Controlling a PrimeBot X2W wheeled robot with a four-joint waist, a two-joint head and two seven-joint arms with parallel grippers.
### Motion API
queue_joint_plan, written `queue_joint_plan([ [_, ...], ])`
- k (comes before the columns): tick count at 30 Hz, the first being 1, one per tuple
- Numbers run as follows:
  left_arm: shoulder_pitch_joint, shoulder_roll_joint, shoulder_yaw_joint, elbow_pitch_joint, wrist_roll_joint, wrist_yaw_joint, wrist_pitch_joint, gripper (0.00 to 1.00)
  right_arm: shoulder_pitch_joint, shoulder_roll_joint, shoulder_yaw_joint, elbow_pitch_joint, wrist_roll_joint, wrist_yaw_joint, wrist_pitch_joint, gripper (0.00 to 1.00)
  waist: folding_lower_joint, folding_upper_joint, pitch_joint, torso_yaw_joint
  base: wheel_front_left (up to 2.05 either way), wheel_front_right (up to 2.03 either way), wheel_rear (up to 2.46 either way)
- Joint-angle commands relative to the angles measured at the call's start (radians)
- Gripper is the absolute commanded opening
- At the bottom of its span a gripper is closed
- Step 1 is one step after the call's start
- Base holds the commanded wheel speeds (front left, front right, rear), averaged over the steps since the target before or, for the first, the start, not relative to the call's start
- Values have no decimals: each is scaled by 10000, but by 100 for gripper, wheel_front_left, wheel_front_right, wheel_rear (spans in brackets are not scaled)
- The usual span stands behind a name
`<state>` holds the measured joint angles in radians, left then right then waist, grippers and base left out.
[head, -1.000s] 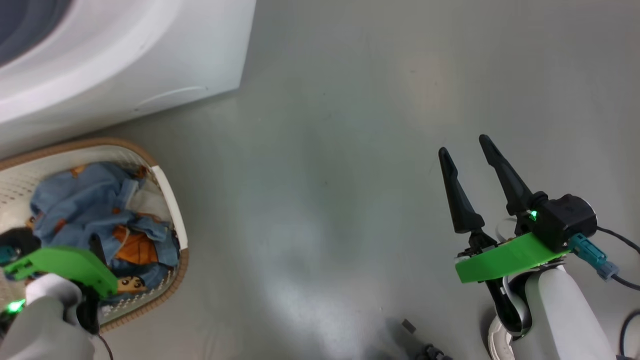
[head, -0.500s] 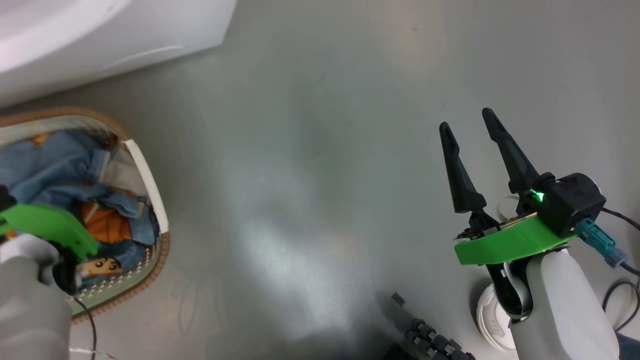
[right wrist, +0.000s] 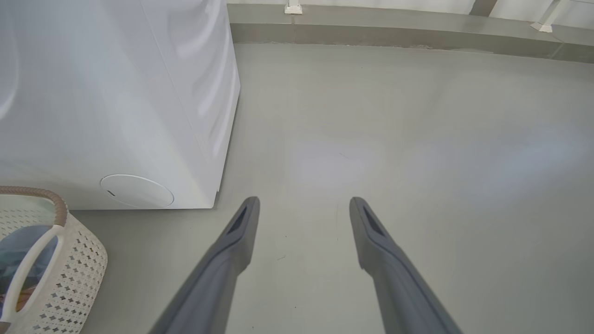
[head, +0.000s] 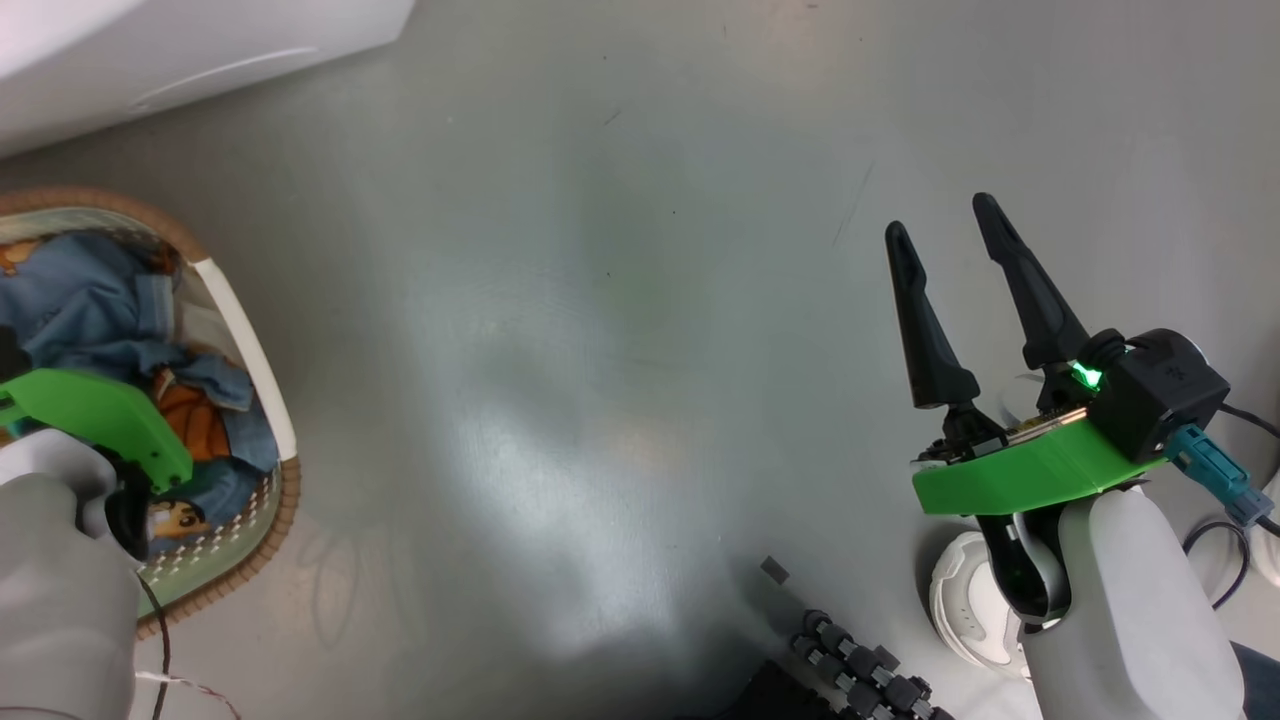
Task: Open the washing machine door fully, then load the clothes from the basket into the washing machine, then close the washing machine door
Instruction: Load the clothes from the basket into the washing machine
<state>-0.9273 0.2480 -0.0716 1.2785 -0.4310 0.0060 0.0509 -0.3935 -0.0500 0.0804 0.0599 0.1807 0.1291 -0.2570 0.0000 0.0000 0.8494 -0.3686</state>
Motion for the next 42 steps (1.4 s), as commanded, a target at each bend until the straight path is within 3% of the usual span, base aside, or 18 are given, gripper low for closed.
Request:
queue_joint_plan([
  [1,199,245,66,4,79,92,-149,17,249,-4,67,-236,-5,16,-48,100,0,0,-6,30,0,0,0],
  [2,202,216,51,11,75,98,-219,0,267,-4,35,-230,-24,16,-48,100,0,0,-32,63,0,0,0],
  [12,761,-251,351,60,-427,-146,-1227,0,615,-33,-176,-28,-207,16,-48,100,0,0,-908,677,0,0,0],
  [20,1635,-821,517,4,-758,-600,-2695,0,1044,-262,-351,156,-293,16,-48,100,0,0,-2421,1466,0,0,0],
  [26,2559,-1262,535,-513,-793,-789,-3093,0,1618,-436,-368,393,-304,16,-48,100,0,0,-3791,2013,0,0,0],
  [42,6604,-1859,1175,-5886,180,-217,-3125,0,3301,-676,-636,725,-242,16,-48,100,0,0,-6563,2698,0,0,0],
])
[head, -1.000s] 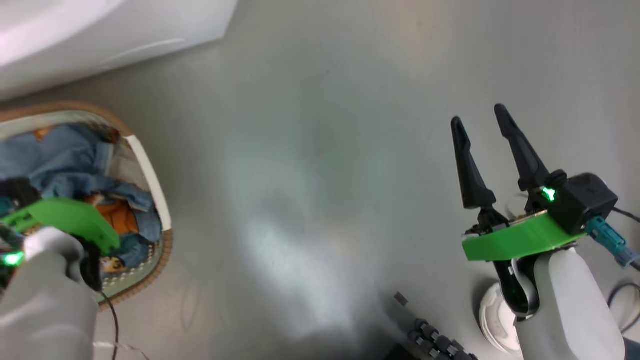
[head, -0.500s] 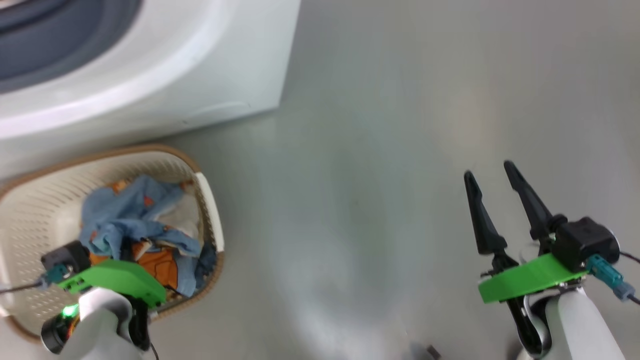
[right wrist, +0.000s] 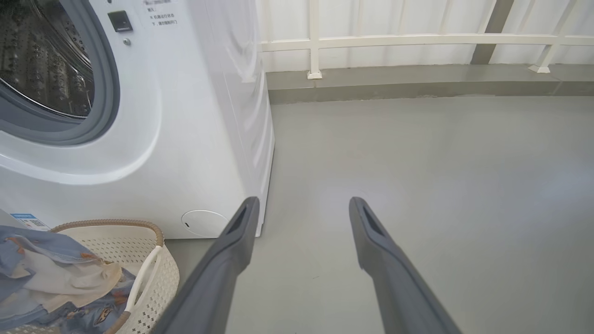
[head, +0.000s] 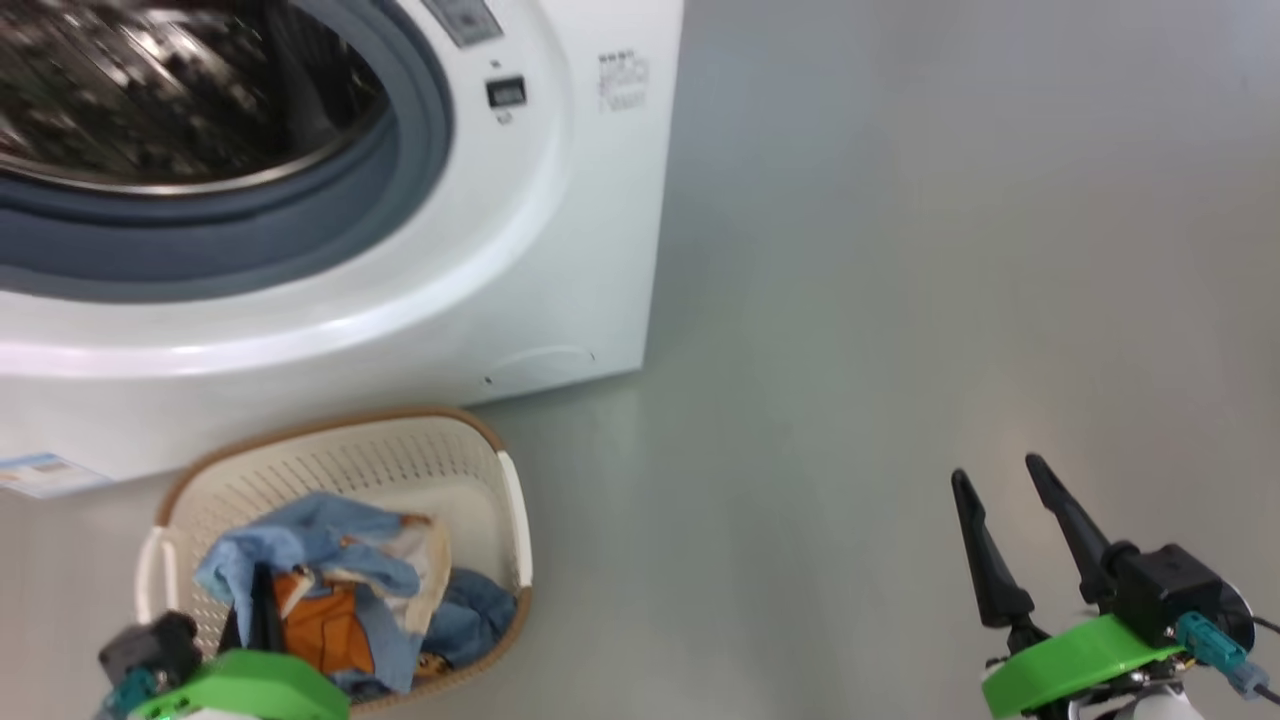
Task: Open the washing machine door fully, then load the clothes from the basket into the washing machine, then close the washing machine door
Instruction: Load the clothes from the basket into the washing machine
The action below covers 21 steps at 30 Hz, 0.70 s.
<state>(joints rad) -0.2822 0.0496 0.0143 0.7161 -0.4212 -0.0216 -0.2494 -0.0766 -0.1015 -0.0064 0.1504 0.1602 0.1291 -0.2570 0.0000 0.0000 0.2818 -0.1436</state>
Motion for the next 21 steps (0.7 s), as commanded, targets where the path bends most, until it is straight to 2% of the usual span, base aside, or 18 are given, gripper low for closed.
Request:
queue_joint_plan([
  [1,381,106,326,-567,170,129,-123,0,199,-173,233,-179,-37,16,-48,100,0,0,-997,452,0,0,0],
  [11,2257,12,5,-3047,385,549,-123,0,792,-315,183,-140,-48,16,-48,100,0,0,-1983,588,0,0,0],
  [21,3384,8,-443,-4455,313,1088,-123,0,1376,-353,-2,-114,-20,16,-48,100,0,0,-2797,846,0,0,0],
])
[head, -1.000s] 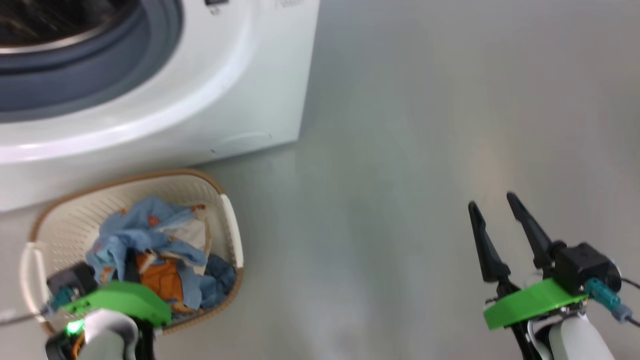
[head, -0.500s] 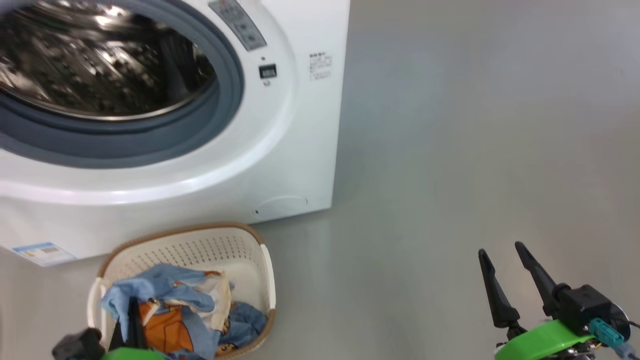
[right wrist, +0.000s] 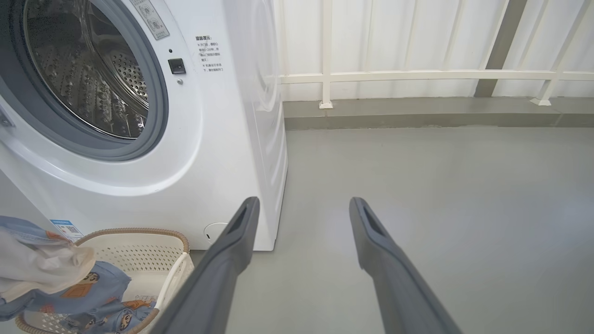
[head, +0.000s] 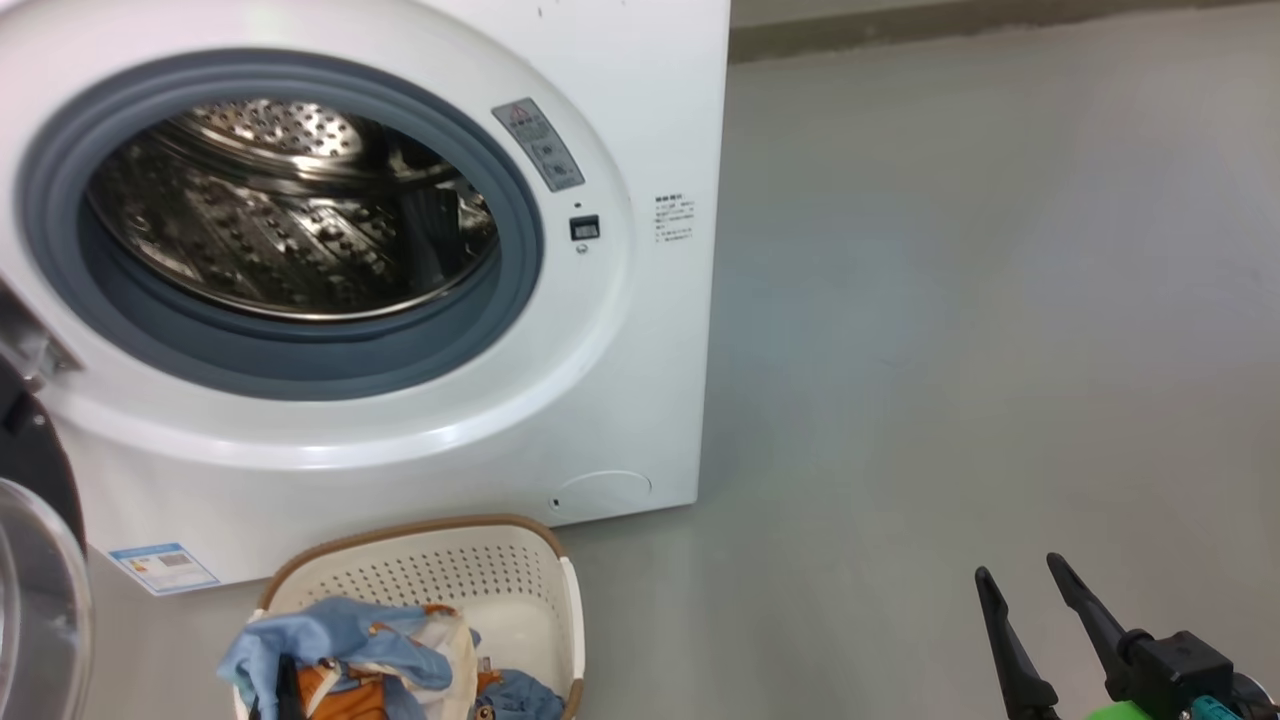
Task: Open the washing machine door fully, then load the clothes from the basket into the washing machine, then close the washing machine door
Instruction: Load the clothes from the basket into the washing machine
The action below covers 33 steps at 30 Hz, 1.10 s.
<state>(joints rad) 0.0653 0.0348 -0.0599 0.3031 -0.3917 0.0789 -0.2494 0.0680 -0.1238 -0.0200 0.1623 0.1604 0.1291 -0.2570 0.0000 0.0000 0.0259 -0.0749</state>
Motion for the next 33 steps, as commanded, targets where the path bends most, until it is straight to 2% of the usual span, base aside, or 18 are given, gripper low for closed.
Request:
queue_joint_plan([
  [1,-19,156,292,-413,14,115,-123,0,-40,-124,116,-235,-22,16,-48,100,0,0,-280,176,0,0,0],
  [15,648,155,53,-1419,231,425,-124,0,206,-113,55,-249,1,16,-48,100,0,0,-630,395,0,0,0],
  [33,886,155,-42,-1645,362,514,-124,0,191,-172,180,-231,-45,16,-48,100,0,0,-792,532,0,0,0],
])
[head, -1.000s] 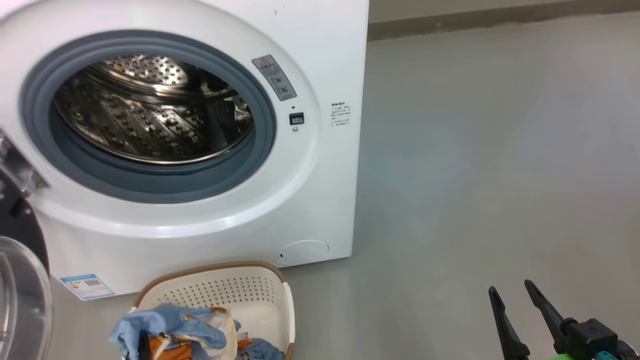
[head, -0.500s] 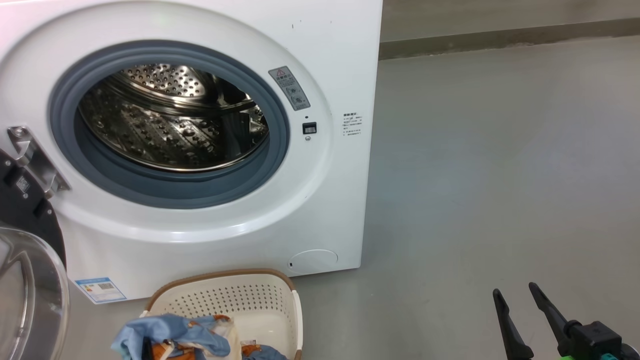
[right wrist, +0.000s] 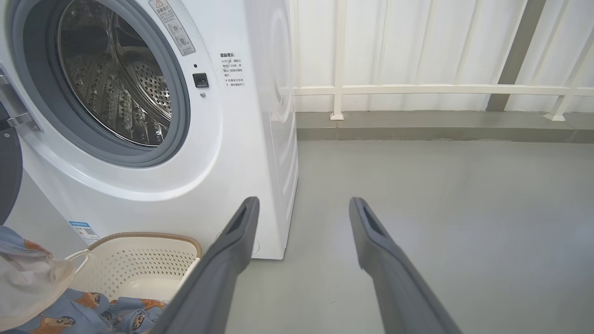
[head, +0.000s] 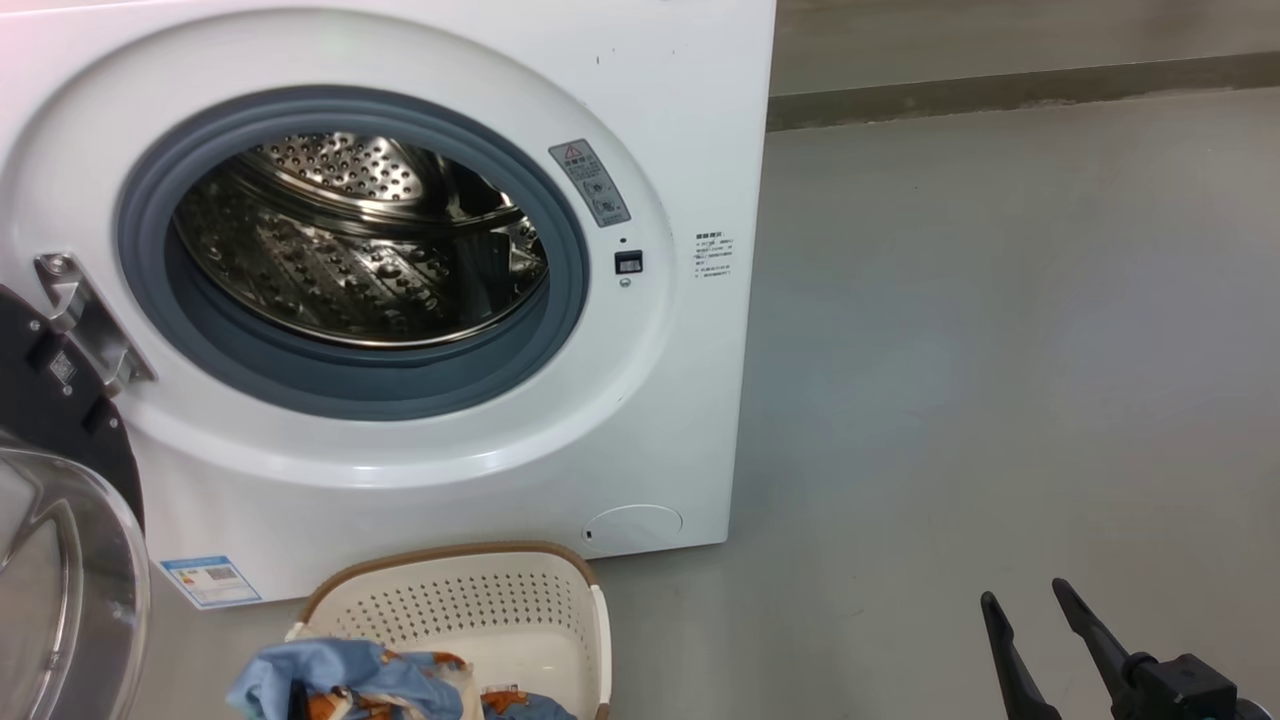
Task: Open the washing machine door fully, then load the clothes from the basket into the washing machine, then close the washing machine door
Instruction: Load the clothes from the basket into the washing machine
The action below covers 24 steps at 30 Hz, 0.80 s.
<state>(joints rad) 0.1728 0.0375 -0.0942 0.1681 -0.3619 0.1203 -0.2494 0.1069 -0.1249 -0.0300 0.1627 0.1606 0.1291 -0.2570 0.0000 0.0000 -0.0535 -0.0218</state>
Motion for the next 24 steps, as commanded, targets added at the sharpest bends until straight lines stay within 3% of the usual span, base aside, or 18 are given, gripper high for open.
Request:
queue_joint_plan([
  [1,-190,128,302,-299,71,99,-124,0,-204,-156,288,-242,-48,16,-48,100,0,0,6,7,0,0,0],
  [12,-470,128,225,-349,14,101,-124,0,-354,-67,413,-250,-25,16,-48,100,0,0,261,-142,0,0,0],
  [24,-1498,173,321,188,188,28,-124,0,-524,198,451,-263,-17,16,-48,100,0,0,751,-1098,0,0,0],
])
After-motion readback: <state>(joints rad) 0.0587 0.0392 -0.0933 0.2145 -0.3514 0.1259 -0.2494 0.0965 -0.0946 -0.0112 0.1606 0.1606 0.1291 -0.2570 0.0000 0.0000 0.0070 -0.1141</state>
